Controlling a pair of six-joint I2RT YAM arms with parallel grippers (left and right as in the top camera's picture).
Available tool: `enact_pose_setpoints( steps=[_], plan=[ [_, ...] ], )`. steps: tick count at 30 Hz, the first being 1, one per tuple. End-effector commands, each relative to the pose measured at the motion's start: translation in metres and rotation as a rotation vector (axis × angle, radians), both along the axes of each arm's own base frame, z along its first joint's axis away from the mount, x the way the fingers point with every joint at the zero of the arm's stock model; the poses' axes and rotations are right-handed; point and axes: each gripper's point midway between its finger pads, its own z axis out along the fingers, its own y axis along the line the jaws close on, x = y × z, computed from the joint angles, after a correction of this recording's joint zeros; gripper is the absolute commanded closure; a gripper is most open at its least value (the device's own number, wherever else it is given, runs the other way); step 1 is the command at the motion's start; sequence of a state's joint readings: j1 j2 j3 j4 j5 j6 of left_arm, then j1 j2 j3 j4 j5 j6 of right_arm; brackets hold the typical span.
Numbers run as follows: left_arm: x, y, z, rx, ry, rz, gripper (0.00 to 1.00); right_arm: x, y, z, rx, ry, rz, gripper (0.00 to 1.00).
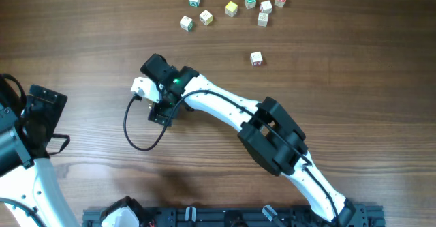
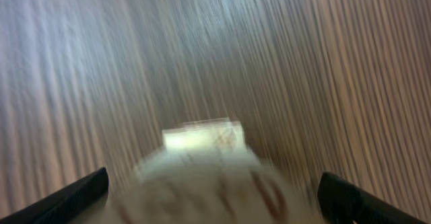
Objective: Form a tower
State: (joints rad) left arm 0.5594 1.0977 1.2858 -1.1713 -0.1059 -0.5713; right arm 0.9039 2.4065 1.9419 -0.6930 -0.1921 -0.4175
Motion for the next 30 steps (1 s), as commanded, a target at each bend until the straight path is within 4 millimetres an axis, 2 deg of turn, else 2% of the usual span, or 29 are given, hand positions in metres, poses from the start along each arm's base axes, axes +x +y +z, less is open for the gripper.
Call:
enact_pose_setpoints(
  steps=[1,2,4,5,6,7,8,10,11,12,13,15,18,19,20,23,30],
  plan=[
    [0.008,-0.017,-0.002,-0.094,-0.043,-0.059,0.0,0.037,-0.036,0.1,0.026,-0.126,-0.236,0.0],
    [0.023,-0.033,0.003,-0.127,-0.093,-0.199,0.0,0.033,-0.055,0.13,0.053,-0.067,-0.303,0.0],
    [0.05,-0.061,0.024,-0.15,-0.238,-0.447,0.0,0.014,-0.091,0.172,0.105,0.081,-0.347,0.0],
    [0.059,-0.075,0.037,-0.134,-0.304,-0.579,0.0,0.012,-0.105,0.184,0.11,0.104,-0.371,0.0],
    [0.066,-0.09,0.046,-0.097,-0.344,-0.714,0.0,0.016,-0.13,0.199,0.116,0.127,-0.458,0.0],
    [0.07,-0.1,0.043,-0.06,-0.319,-0.797,0.0,0.024,-0.158,0.214,0.132,0.144,-0.56,0.0],
    [0.072,-0.107,0.034,-0.051,-0.274,-0.846,0.0,0.033,-0.178,0.223,0.146,0.15,-0.632,0.0],
    [0.081,-0.136,0.0,-0.078,-0.131,-1.028,0.0,0.056,-0.224,0.228,0.158,0.172,-0.791,0.0],
    [0.091,-0.157,-0.018,-0.094,-0.079,-1.15,0.0,0.063,-0.242,0.223,0.153,0.191,-0.855,0.0],
    [0.1,-0.172,-0.031,-0.094,-0.05,-1.24,0.0,0.066,-0.251,0.218,0.146,0.2,-0.878,0.0],
    [0.114,-0.19,-0.052,-0.057,0.008,-1.363,0.0,0.07,-0.266,0.21,0.13,0.217,-0.914,0.0],
    [0.131,-0.195,-0.094,0.062,0.185,-1.451,0.0,0.071,-0.278,0.199,0.113,0.235,-0.944,0.0],
    [0.131,-0.203,-0.152,0.114,0.425,-1.594,0.0,0.074,-0.283,0.197,0.114,0.233,-0.957,0.0],
    [0.13,-0.204,-0.162,0.109,0.463,-1.61,0.0,0.076,-0.285,0.197,0.116,0.231,-0.961,0.0],
    [0.129,-0.196,-0.178,0.117,0.539,-1.597,0.0,0.077,-0.287,0.197,0.116,0.231,-0.966,0.0],
    [0.128,-0.191,-0.195,0.094,0.594,-1.585,0.0,0.078,-0.288,0.198,0.121,0.227,-0.968,0.0],
    [0.121,-0.19,-0.205,0.054,0.602,-1.527,0.0,0.079,-0.288,0.198,0.123,0.225,-0.968,0.0]
  ],
)
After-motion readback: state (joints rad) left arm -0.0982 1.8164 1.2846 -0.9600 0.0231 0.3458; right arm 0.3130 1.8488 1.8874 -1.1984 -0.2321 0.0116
